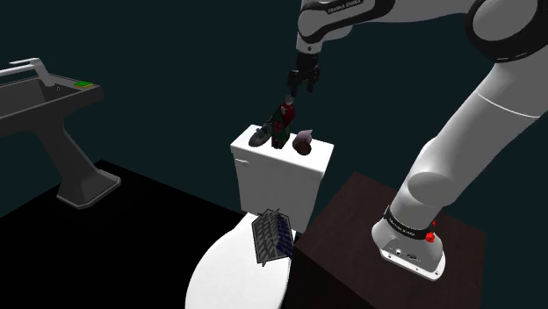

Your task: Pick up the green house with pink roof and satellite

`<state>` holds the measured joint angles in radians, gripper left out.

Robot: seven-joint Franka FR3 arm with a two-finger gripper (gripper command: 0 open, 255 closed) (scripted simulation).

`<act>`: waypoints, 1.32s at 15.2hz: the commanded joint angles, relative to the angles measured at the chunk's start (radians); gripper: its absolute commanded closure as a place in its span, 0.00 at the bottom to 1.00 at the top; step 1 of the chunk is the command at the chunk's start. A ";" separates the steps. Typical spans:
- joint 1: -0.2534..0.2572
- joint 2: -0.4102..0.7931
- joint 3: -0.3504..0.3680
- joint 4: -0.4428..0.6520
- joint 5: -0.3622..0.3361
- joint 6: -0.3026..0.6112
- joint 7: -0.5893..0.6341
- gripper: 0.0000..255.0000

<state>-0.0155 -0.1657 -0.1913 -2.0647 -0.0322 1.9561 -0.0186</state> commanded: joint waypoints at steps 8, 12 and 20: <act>-0.040 0.334 -0.045 0.297 0.137 0.046 -0.100 0.00; -0.041 0.346 -0.043 0.258 0.142 0.096 -0.106 0.00; -0.041 0.360 -0.042 0.228 0.148 0.139 -0.111 1.00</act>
<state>-0.0563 0.1929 -0.2332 -1.8362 0.1151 2.0949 -0.1293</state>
